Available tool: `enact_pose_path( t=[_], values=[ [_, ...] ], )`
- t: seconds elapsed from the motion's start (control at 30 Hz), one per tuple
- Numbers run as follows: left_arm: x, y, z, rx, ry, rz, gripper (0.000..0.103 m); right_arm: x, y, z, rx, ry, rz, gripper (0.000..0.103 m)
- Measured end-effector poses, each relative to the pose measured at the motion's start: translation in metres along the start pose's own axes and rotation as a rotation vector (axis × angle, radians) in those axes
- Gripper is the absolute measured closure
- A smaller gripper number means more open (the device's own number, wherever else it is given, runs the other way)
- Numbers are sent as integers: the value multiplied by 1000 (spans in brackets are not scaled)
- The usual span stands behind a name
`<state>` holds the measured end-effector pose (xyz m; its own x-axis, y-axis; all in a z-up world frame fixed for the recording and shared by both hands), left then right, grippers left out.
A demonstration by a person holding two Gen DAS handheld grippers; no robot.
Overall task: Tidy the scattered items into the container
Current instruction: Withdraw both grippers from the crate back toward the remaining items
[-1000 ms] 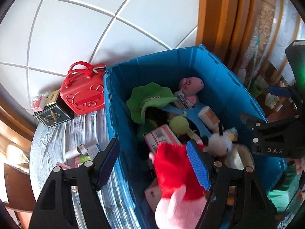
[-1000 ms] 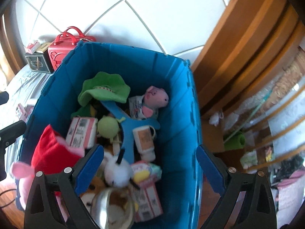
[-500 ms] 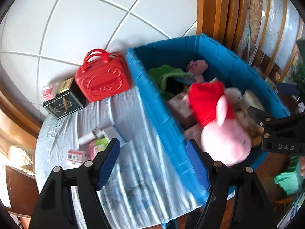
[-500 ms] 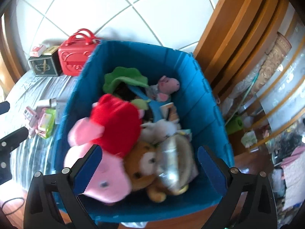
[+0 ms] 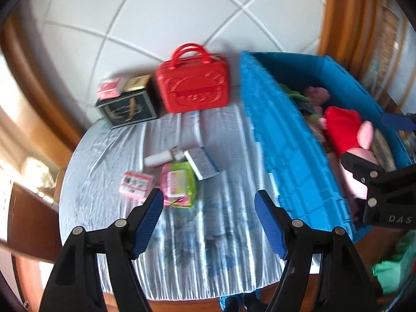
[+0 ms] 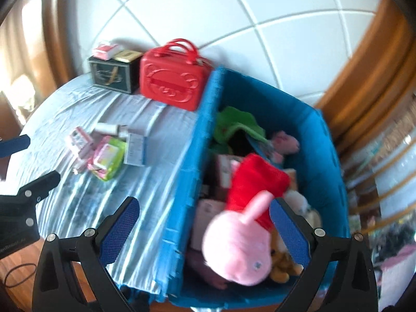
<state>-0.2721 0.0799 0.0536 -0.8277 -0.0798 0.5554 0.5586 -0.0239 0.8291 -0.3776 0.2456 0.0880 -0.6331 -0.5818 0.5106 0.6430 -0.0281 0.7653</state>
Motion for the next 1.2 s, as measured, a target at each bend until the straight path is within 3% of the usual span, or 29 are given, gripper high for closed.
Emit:
enact_pose_path(
  t=[0.23,0.67,0.97,1.2],
  values=[
    [-17,-4,-34,72,99,-27,31,11,-13,-37,86,77,9,2],
    [-36,-29,-99,103,178,-75,31,30,-35,-106,174,133,-12,2],
    [-30,-58,-184,90,123,-55,31,67,-62,-165,185,72,-57,1],
    [-41,-100,-243,69,59,-13,31,80,-91,-209,229,-70,-74,1]
  ],
)
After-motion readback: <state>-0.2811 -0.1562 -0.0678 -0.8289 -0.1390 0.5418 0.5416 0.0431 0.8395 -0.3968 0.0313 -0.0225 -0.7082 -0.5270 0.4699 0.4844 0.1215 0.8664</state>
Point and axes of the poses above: each gripper's, at about its wrist camera, not at the fingertips, and y roughly against the way its jaws point, z to its right, x to its top, the point moved 1 cm from there along -y, roughly the way its jaws point, and after that the axes turned 9 degrees about -x, right-handed, at the moved point
